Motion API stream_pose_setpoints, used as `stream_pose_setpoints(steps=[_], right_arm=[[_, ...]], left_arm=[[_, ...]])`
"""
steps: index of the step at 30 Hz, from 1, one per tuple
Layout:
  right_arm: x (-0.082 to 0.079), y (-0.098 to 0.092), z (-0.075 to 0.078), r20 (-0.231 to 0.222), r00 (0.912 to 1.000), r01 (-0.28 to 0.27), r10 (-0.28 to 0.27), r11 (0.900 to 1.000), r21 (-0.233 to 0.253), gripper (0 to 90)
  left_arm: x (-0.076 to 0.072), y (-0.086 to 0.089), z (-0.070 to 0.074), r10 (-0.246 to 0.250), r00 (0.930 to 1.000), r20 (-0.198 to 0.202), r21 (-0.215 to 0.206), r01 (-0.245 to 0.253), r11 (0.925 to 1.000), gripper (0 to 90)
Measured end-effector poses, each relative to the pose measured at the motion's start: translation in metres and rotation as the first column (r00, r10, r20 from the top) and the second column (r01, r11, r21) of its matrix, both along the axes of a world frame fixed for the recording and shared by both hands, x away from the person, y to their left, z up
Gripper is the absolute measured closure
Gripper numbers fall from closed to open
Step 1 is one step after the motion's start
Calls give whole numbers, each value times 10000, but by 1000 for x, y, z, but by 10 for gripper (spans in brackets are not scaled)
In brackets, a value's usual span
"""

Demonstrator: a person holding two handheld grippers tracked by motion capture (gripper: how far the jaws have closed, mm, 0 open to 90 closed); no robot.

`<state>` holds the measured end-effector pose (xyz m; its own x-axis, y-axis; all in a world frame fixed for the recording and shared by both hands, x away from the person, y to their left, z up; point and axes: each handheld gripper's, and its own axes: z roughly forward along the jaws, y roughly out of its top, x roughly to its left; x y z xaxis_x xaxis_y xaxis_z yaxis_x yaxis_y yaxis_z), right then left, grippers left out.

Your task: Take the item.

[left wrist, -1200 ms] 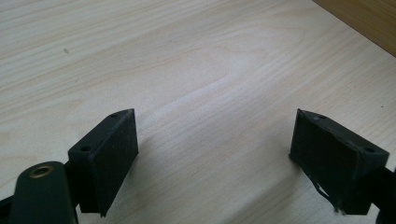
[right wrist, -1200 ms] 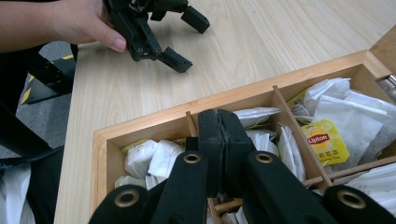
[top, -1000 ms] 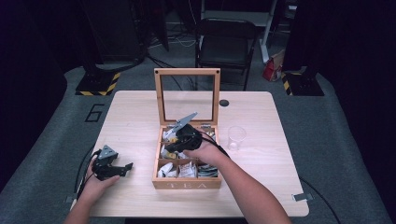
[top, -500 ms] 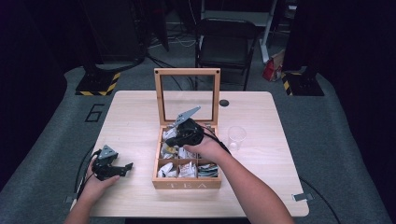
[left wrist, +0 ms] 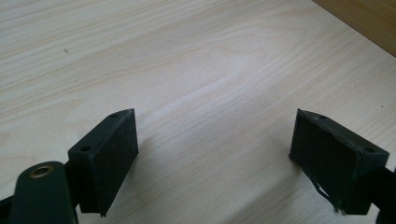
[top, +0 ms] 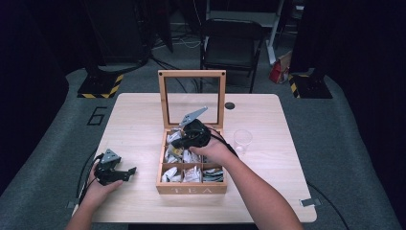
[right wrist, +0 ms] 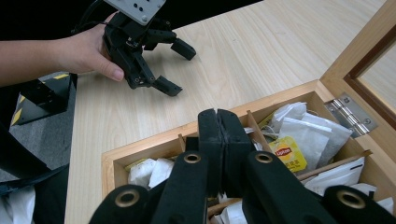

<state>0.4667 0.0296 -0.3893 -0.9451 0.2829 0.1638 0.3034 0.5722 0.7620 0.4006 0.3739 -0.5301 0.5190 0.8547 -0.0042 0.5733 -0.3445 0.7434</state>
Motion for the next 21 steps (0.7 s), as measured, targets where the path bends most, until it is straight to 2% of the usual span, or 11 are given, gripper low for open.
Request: stream_pose_setpoints(steps=[11,21], right_arm=[[2,-12,7,126,9997,223,-224,9997,103,896],[3,-31,17,295,9985,456,-461,9988,159,896]], left_arm=[[0,0,0,3,10000,4,2,-3,10000,147],[0,0,0,4,10000,3,1,-4,10000,147]])
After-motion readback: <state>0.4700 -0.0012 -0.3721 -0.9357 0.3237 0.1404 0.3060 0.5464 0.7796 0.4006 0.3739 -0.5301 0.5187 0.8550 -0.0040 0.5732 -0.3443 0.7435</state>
